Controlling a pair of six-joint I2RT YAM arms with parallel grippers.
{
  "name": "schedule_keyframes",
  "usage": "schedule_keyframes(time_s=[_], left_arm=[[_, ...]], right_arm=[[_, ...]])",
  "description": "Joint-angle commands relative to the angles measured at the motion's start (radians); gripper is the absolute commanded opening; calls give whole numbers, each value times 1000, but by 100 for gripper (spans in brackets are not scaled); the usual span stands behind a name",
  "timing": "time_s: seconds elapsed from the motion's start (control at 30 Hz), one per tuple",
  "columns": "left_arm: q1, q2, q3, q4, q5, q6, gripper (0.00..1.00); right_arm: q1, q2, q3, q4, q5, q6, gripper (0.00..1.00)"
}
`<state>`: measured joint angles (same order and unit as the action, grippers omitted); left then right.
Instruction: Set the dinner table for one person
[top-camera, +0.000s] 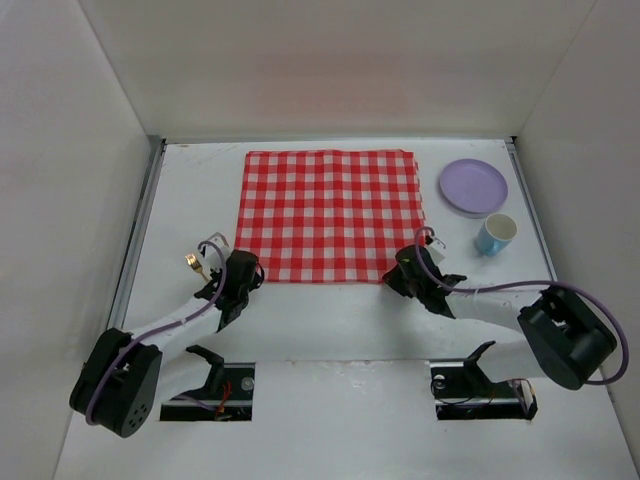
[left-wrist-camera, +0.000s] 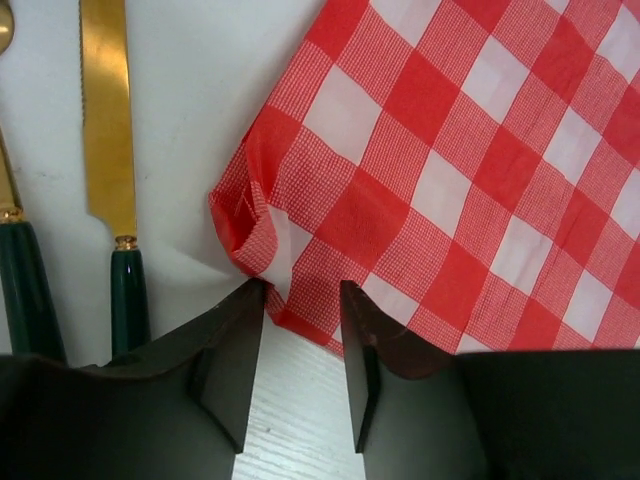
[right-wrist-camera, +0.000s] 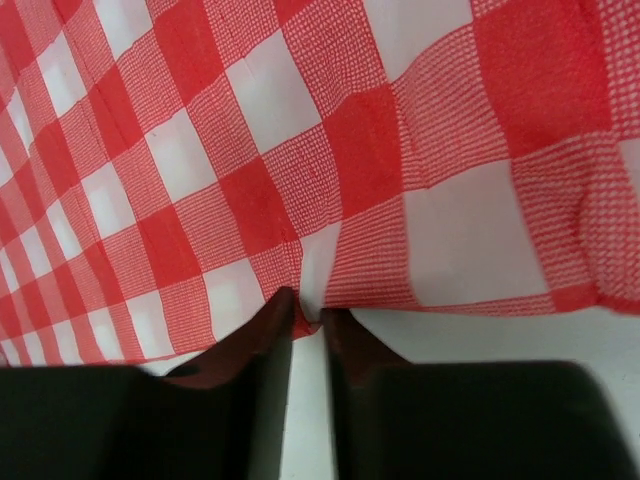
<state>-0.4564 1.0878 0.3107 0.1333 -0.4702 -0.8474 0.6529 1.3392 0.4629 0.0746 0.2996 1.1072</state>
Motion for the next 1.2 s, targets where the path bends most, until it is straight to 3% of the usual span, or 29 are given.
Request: schedule_keyframes(time_s=[0.0,0.17,0.3,0.63,1.07,1.13,1.17], left_arm=[[-4,14,-1,89,7,8,27],[-20,40,-10,118,28,28,9],[-50,-38,-45,74,25,27,5],[-107,-406,-76,-299,9,-33,3],[-290,-502,-9,-524,-59,-185,6],[-304,-505,8,-538,-102,-180,13],[-305,-505,22,-546,-126,-171,18]], right_arm=[[-14,-12,4,36,16,22,16],[-62,-130,-93,25,16,28,9],[-60,-216,-130,1,4,28,9],[-17,-429,-132,-243,49,29,11],[49,-402,-106,-306,44,28,12],[58,-411,-98,-328,59,32,17],[61,-423,-93,-344,68,33,25]])
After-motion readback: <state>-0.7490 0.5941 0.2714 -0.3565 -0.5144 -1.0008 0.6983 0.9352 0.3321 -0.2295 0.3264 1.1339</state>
